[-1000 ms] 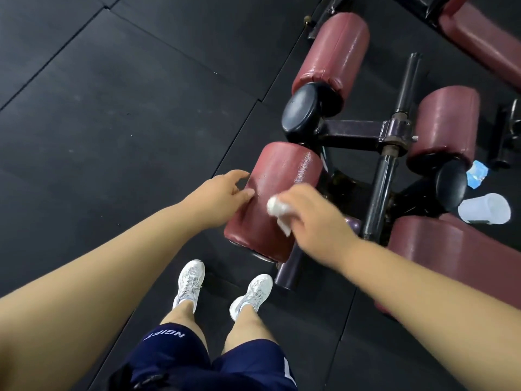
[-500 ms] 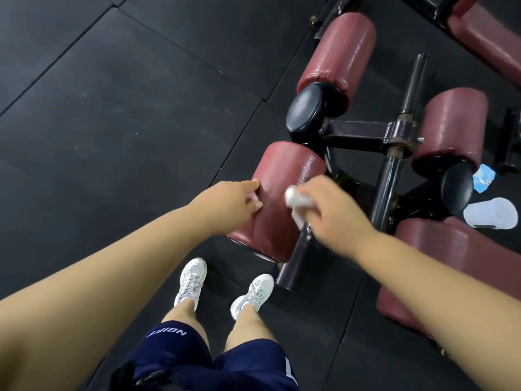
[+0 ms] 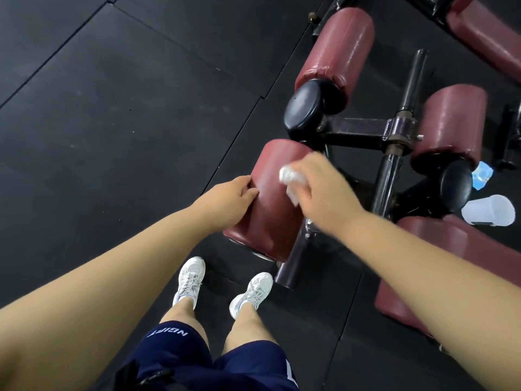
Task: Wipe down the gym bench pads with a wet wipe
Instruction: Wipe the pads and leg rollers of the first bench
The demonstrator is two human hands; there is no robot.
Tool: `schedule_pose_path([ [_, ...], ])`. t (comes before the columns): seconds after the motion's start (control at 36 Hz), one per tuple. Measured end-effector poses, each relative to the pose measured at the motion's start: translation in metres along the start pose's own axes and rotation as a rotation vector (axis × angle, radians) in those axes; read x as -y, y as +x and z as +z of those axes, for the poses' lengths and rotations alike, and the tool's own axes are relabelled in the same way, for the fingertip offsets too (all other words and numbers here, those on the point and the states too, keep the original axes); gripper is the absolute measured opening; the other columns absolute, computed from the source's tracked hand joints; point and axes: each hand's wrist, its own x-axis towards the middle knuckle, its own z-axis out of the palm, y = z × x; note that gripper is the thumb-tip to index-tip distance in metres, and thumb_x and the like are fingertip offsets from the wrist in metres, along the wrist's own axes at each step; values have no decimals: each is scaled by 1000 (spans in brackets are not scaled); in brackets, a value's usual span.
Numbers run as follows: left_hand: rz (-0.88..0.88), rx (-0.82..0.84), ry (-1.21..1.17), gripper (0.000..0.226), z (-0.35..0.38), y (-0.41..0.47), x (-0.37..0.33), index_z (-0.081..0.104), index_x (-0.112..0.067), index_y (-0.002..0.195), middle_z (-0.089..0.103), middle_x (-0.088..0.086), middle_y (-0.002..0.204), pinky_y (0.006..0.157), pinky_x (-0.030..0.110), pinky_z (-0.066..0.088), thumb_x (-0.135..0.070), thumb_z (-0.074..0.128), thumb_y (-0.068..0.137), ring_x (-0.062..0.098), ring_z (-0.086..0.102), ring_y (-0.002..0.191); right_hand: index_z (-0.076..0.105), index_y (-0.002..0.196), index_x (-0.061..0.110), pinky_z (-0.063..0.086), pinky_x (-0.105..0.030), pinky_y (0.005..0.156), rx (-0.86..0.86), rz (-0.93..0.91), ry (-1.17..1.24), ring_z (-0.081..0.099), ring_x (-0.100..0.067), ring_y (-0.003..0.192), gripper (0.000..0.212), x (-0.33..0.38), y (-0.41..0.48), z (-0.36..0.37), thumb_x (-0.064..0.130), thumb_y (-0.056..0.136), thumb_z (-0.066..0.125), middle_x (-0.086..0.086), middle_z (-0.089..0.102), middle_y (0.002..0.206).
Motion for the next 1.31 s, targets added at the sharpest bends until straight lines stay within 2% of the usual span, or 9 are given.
schedule_pose_path([
  [0.17,126,-46,289,39,-3,-16,-9,38,-33,136,48,3,113,87,39,47,-34,38,97,29,56,98,67,98,1,44,-27,78,231,-322,-38,54,-23,83,30,12,-50,5,8,79,46,-13,61,90],
  [0.36,58,-30,-69,30,-22,-1,5,49,-35,126,62,-16,91,70,30,47,-34,45,96,7,56,75,66,105,16,39,-33,86,-158,154,-37,51,-20,96,20,-19,36,-11,12,89,53,-10,53,105],
  [0.42,8,-10,-36,42,-21,6,9,41,-30,137,61,-12,113,84,30,45,-43,42,97,10,57,97,63,106,14,41,-37,86,-159,217,-77,52,-25,97,20,-21,47,-11,14,91,51,-11,51,106],
  [0.53,5,61,8,41,-10,12,8,41,-31,138,54,-6,133,98,31,38,-43,31,100,18,51,115,67,99,15,45,-40,81,-67,11,-13,53,-22,83,22,-7,21,-4,15,86,49,-7,51,91],
  [0.75,38,-37,81,29,-8,-2,-6,54,-21,113,65,-1,96,77,35,48,-40,39,98,24,58,92,68,96,6,45,-27,79,244,-377,-10,54,-21,82,24,20,-40,8,8,84,48,-8,61,91],
  [1.0,120,-59,220,38,-17,-12,-10,46,-33,133,66,-8,92,76,30,49,-34,48,95,17,59,84,67,106,15,42,-41,87,-131,142,-101,53,-25,99,21,-22,42,-16,13,90,53,-10,54,104],
  [1.08,61,-23,-23,32,-23,0,2,52,-35,126,68,-11,89,77,33,54,-33,49,95,10,63,75,69,99,15,44,-40,85,-70,-19,-74,55,-28,93,21,-9,25,-4,12,84,55,-8,57,98],
  [1.19,-17,34,-17,38,-17,11,11,48,-30,134,60,-7,121,97,32,43,-41,41,98,18,56,114,68,97,9,47,-34,85,134,-325,0,57,-24,90,19,18,-23,19,1,82,59,-5,61,97],
  [1.31,-32,79,-99,40,-3,5,7,53,-28,129,58,-5,126,96,28,36,-37,24,102,17,51,116,67,101,2,47,-34,78,179,-430,-37,57,-26,81,22,18,-26,18,6,86,53,-10,61,89],
])
